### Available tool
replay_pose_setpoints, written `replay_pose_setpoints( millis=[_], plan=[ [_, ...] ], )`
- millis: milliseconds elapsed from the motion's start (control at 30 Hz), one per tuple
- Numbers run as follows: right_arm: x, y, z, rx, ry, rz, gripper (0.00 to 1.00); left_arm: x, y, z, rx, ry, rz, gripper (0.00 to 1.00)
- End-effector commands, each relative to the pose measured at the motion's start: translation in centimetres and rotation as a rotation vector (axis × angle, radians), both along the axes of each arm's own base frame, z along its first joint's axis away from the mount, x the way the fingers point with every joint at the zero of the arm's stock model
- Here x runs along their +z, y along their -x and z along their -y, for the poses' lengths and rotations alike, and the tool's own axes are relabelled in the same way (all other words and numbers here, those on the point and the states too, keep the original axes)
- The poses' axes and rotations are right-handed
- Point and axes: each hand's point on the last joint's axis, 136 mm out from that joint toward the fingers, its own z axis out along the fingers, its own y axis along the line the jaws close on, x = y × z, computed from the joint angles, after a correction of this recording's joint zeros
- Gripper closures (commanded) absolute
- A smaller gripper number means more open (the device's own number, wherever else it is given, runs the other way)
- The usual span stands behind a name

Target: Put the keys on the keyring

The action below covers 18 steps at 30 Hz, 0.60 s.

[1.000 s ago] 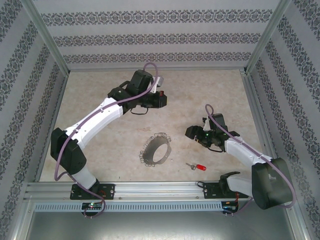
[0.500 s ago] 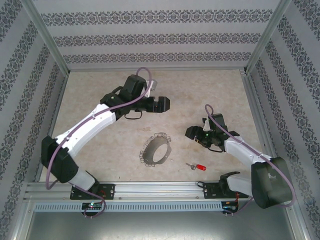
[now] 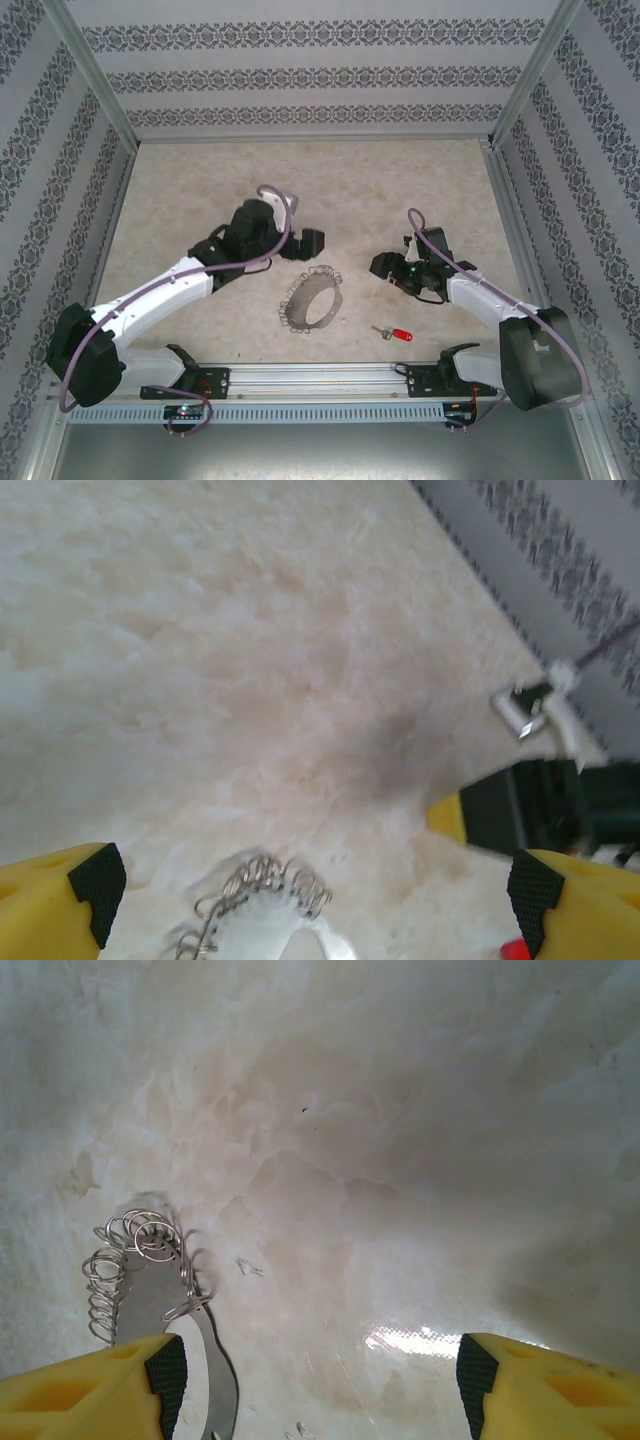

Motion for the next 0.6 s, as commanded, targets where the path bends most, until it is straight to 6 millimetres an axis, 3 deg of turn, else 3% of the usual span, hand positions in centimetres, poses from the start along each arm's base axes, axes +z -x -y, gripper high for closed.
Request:
replay_pose_setpoints(
  millis=[0, 100, 233, 467, 567],
  plan=[
    [0.6, -1.2, 0.2, -0.006, 0.008, 0.043, 0.26, -2.6, 0.9, 1.2, -0.092, -0.126, 0.201, 0.00],
    [0.4, -1.1, 0.3, -0.007, 0.014, 0.043, 0.26, -6.1, 2.1, 2.3, -0.152, -0.212, 0.256, 0.00],
    [0.3, -1.1, 0.4, -0.010, 0.016, 0.043, 0.26, -9.0, 2.9, 3.3, -0.204, -0.246, 0.319, 0.00],
    [0.4, -1.4, 0.5, -0.014, 0.017, 0.048, 0.26, -11.9, 3.0, 5.0, -0.249, -0.233, 0.260, 0.20],
    [0.2, -1.5, 0.6, -0.014, 0.019, 0.045, 0.26, -12.6, 3.1, 5.5, -0.257, -0.204, 0.279, 0.23]
  ],
)
